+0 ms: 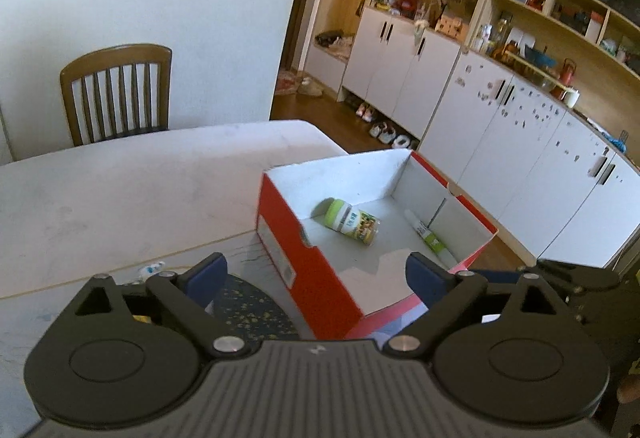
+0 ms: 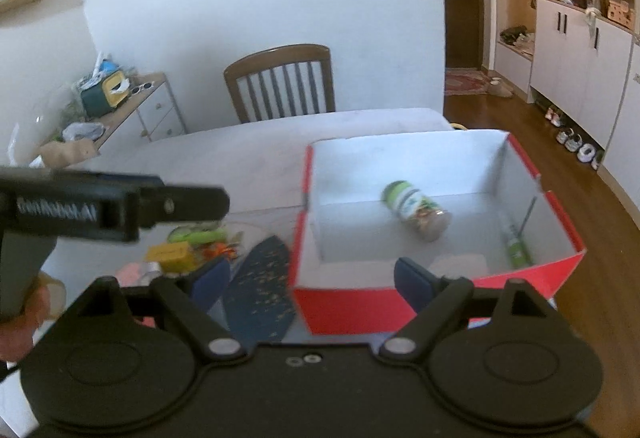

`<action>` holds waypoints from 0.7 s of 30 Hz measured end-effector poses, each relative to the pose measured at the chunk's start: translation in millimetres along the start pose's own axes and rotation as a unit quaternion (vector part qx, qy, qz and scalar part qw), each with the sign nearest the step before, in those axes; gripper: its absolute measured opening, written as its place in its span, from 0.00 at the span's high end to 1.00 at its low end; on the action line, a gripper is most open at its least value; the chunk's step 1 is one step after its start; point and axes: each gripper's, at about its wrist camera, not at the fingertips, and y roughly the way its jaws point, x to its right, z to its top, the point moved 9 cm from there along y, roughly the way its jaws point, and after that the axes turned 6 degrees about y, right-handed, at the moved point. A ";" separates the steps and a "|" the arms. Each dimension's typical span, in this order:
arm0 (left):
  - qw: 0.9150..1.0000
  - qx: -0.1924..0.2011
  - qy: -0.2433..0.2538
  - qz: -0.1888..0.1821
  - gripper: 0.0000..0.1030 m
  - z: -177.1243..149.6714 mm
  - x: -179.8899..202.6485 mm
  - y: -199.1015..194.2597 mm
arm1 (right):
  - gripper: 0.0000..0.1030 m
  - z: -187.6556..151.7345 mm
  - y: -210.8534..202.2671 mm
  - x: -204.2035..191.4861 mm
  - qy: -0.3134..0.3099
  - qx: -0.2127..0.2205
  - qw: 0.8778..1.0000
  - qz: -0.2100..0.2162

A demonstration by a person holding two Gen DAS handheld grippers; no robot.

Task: Organize rigid objects
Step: 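Move both tools back to the remaining items on the table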

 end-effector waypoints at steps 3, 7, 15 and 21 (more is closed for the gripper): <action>1.000 0.012 0.007 0.004 0.03 -4.6 -15.8 -11.6 | 0.14 -9.1 3.0 -18.5 -0.008 -0.003 1.000 0.004; 0.999 0.019 0.022 0.012 0.02 -16.9 -38.0 -26.3 | 0.14 -21.2 8.5 -45.4 -0.023 -0.006 1.000 0.014; 0.997 0.001 0.051 0.050 0.02 -57.3 -81.9 -47.1 | 0.14 -43.7 21.6 -87.7 -0.044 -0.026 0.998 0.029; 0.998 -0.033 0.016 0.056 0.02 -100.5 -119.5 -50.6 | 0.16 -54.7 29.7 -114.6 -0.066 -0.039 0.996 0.041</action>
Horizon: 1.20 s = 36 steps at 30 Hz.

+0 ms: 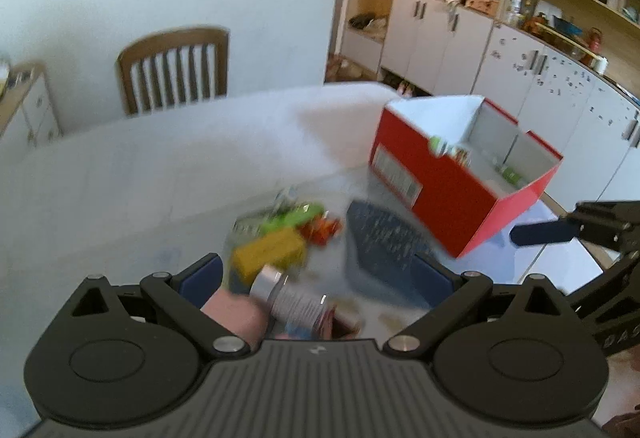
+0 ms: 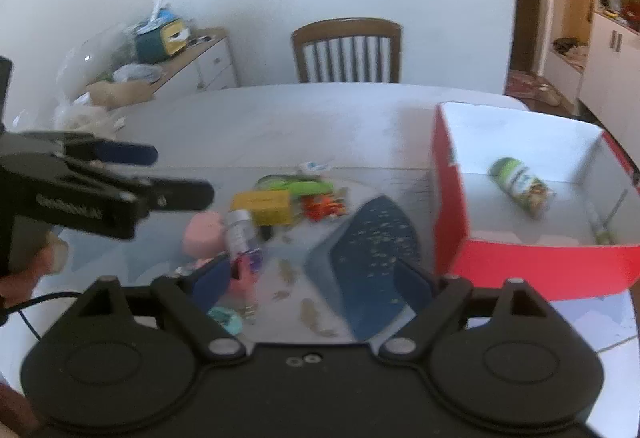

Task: Organize rigid objects
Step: 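Move both tools back to the remaining items on the table, then grasp the pink binder clip with right tool while left tool grasps the pink doll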

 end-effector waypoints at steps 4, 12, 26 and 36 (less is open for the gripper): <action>0.999 -0.014 -0.019 0.024 0.02 -27.1 -22.5 2.3 | 0.17 -3.5 6.2 -15.3 -0.022 -0.006 1.000 0.001; 0.999 -0.033 0.000 0.032 0.02 -61.1 -39.9 16.1 | 0.20 -10.7 26.6 -31.2 -0.033 -0.029 0.999 0.000; 0.998 -0.055 0.036 0.016 0.04 -89.6 -35.0 44.6 | 0.33 -15.0 74.6 -49.7 -0.034 -0.070 0.997 -0.008; 0.997 -0.060 0.037 0.002 0.28 -92.4 -25.1 59.1 | 0.47 -24.1 103.8 -63.5 -0.026 -0.109 0.994 -0.017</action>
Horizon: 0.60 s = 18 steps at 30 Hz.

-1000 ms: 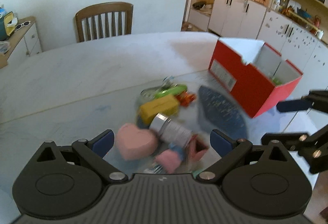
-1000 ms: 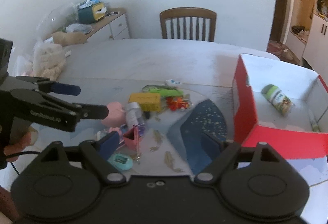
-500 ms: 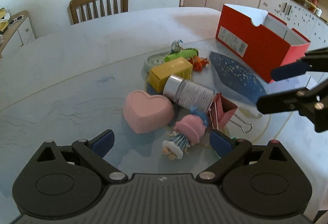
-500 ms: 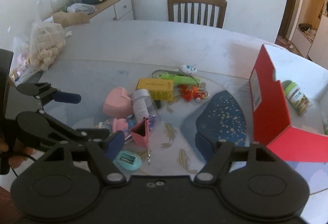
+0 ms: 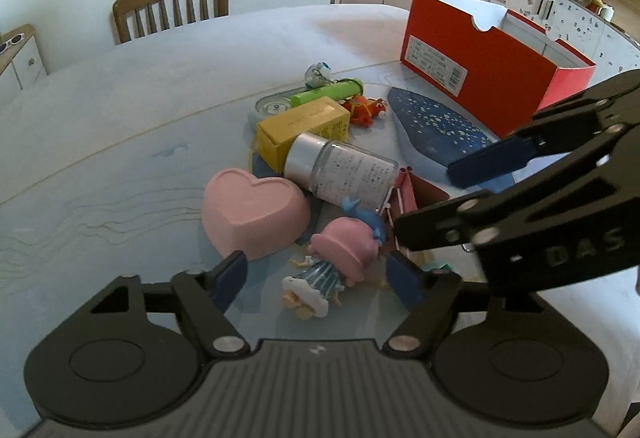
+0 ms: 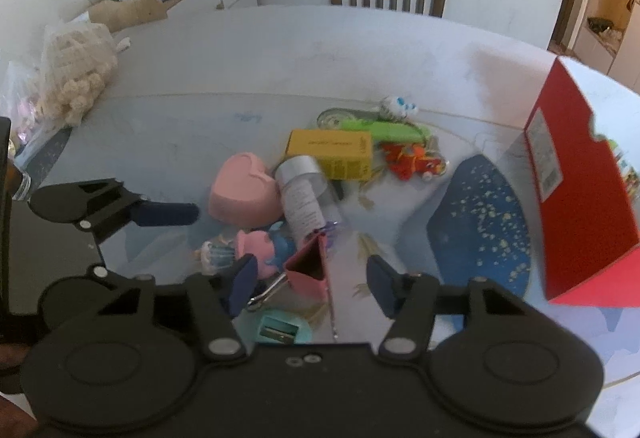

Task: Organize rigid objects
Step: 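Grasp the pink binder clip with right tool while left tool grasps the pink doll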

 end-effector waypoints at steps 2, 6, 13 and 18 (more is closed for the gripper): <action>1.000 0.001 0.004 -0.001 0.32 1.1 2.4 1.9 | 0.49 -1.4 4.5 -0.5 0.005 -0.009 1.000 -0.001; 1.000 -0.002 0.009 -0.005 0.41 2.1 6.3 6.0 | 0.55 -0.9 9.5 0.9 0.017 -0.017 1.000 -0.003; 1.000 -0.005 0.013 -0.002 0.50 3.4 8.5 11.5 | 0.66 -3.6 14.2 5.3 0.040 -0.029 0.999 0.002; 1.000 -0.005 0.015 0.002 0.51 3.8 9.3 12.4 | 0.70 -2.3 11.5 9.0 0.048 -0.023 0.999 0.005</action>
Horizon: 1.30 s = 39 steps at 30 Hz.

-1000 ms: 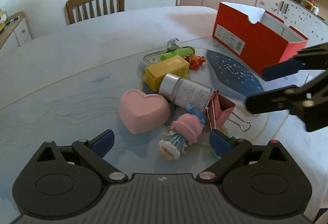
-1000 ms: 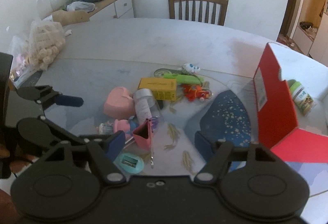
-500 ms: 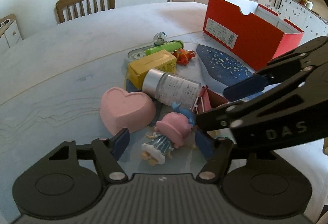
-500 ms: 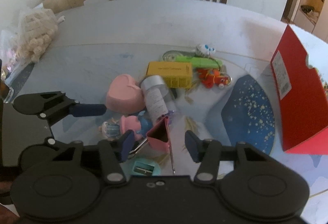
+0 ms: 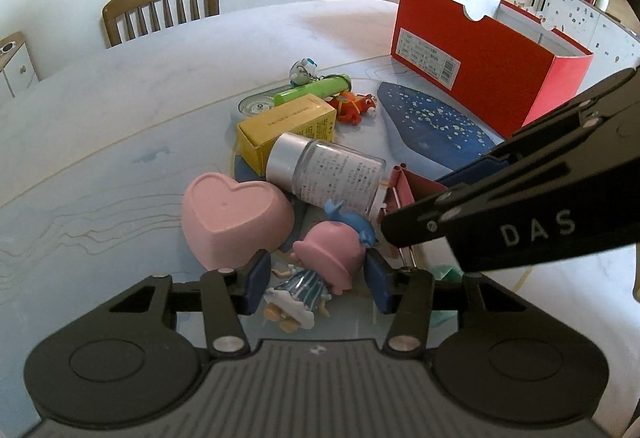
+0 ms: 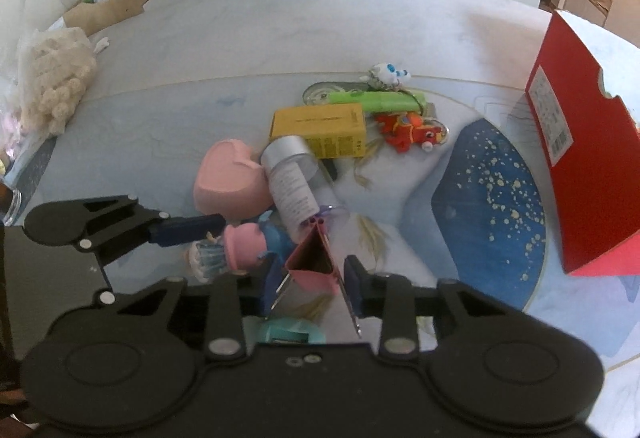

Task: Organize rigid objects
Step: 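Grasp the pink binder clip with right tool while left tool grasps the pink doll, then carry the pink doll and binder clip with both tools into the shoebox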

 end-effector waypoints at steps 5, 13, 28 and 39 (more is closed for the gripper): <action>1.000 -0.003 -0.006 -0.001 0.55 1.9 0.4 -0.5 | 0.74 2.1 -4.8 2.9 -0.002 0.011 1.000 -0.005; 1.000 -0.008 -0.024 -0.002 0.57 5.0 0.2 -4.1 | 0.78 6.5 -18.8 15.9 0.014 0.031 0.999 -0.005; 1.000 0.005 -0.027 0.005 0.58 41.9 16.6 -31.9 | 0.78 22.3 -75.6 55.9 0.064 0.064 0.996 0.007; 0.998 0.067 0.020 0.011 0.58 124.8 48.4 -60.6 | 0.78 54.8 -126.7 103.9 0.081 0.108 0.991 0.008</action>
